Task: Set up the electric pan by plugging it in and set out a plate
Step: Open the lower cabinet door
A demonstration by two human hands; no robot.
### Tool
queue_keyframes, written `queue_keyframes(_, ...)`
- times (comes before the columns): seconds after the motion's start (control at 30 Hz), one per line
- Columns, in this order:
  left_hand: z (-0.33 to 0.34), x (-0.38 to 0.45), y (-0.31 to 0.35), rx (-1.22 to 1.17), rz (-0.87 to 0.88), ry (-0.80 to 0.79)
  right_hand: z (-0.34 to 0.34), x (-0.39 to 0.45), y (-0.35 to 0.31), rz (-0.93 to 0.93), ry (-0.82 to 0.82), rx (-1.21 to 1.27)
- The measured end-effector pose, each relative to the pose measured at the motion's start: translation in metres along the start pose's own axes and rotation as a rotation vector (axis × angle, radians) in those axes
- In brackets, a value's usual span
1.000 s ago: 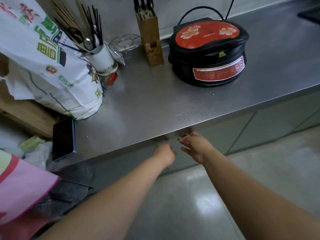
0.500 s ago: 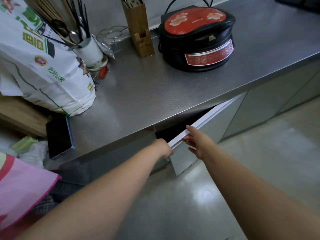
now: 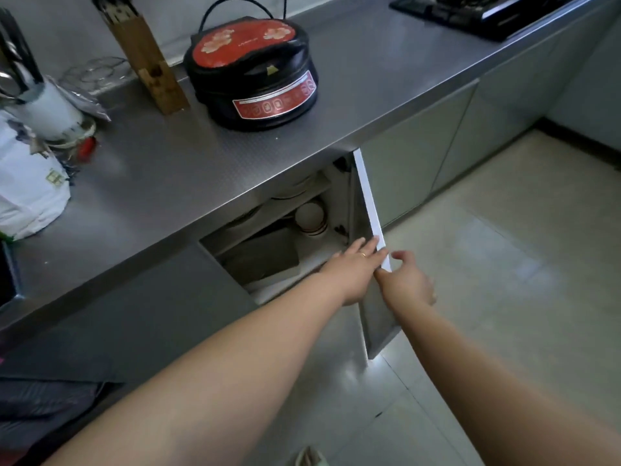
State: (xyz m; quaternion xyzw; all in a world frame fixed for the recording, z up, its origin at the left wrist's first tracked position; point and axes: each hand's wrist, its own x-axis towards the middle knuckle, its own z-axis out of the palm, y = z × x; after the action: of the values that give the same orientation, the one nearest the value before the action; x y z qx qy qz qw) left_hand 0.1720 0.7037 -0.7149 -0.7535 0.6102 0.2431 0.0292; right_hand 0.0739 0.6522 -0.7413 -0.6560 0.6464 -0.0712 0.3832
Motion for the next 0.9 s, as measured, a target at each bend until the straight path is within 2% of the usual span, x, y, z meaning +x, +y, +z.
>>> queue_keyframes(0.3, -0.006, 0.084, 0.084, 0.145, 0.066, 0.049, -0.091, 0.072, 0.055, -0.019, 0.191, -0.21)
queue_keyframes(0.47, -0.007, 0.095, 0.098, 0.139, 0.026, 0.049, -0.105, 0.085, 0.069, -0.09, 0.195, -0.25)
queue_keyframes(0.6, -0.014, 0.092, 0.092, 0.173, 0.037, 0.007, -0.098, 0.075, 0.063, -0.172, 0.292, -0.313)
queue_keyframes(0.67, -0.017, 0.091, 0.091, 0.186, 0.046, 0.015, -0.092, 0.069, 0.055, -0.279, 0.353, -0.354)
queue_keyframes(0.73, -0.016, 0.088, 0.088, 0.172, 0.037, 0.061, -0.082, 0.062, 0.045, -0.473, 0.383, -0.39)
queue_keyframes(0.8, -0.013, 0.084, 0.074, 0.143, -0.01, 0.106, -0.067, 0.057, 0.034, -0.634, 0.363, -0.455)
queue_keyframes(0.9, -0.002, 0.073, 0.039, 0.042, -0.145, 0.074, -0.039, 0.053, 0.02, -0.699, 0.263, -0.505)
